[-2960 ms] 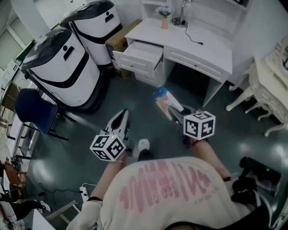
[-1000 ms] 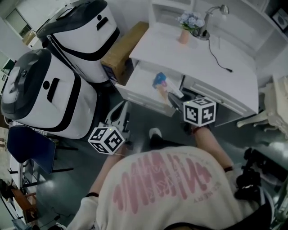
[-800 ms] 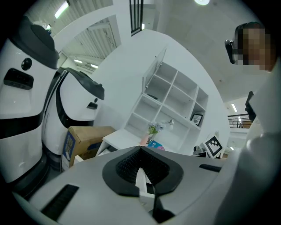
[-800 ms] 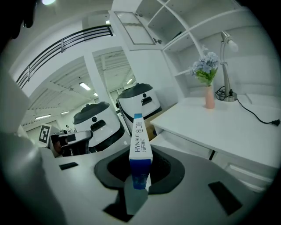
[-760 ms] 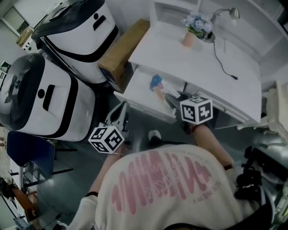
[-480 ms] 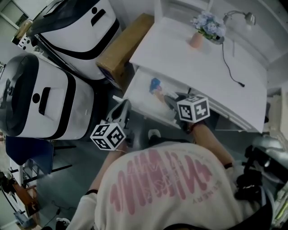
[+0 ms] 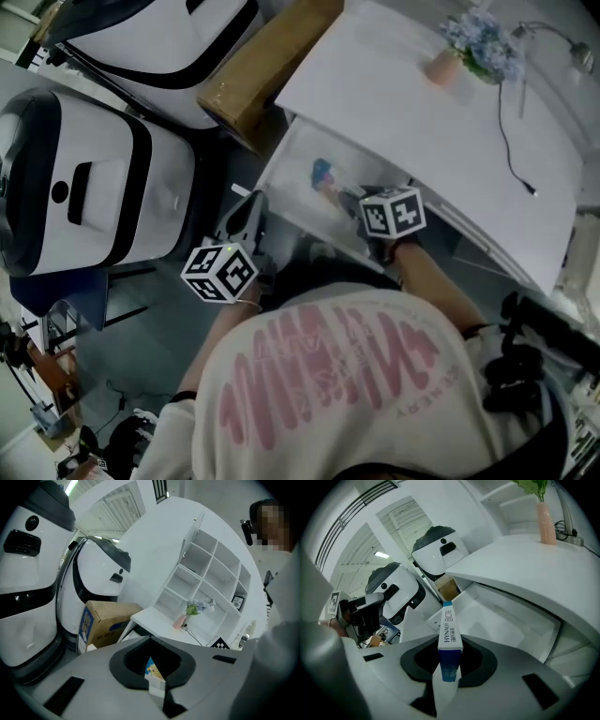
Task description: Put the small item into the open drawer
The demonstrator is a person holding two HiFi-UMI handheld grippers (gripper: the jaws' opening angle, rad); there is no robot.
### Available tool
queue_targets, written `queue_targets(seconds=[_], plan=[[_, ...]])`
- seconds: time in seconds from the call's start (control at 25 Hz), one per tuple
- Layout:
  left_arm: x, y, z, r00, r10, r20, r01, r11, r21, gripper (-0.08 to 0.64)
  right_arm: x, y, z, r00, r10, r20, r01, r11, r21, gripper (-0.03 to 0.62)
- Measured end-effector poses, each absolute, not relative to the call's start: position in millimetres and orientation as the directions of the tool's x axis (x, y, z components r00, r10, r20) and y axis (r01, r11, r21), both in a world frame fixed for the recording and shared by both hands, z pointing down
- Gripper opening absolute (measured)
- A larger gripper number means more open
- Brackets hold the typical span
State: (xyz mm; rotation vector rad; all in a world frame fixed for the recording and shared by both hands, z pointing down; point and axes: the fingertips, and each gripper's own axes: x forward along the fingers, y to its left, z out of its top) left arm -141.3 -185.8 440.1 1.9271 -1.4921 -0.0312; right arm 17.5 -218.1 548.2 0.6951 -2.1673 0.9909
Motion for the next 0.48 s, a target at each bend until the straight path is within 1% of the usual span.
queue_targets(seconds=[0.24, 0.48], plan=[[-143.1, -180.3, 449.2, 0.339, -0.844, 0.415, -0.854, -0.091, 0.512, 0.029, 6.4, -209.1, 576.5, -0.654, -0.121, 0.747, -0.671, 0.55, -0.498, 0.091], [-151.6, -178.9, 457.9, 0.311, -0.846, 0.432, -0.854, -0.049, 0.518, 0.028, 2.2, -199.6, 609.3, -0.629, -0.061, 0.775, -0.669, 0.551, -0.499, 0.091]])
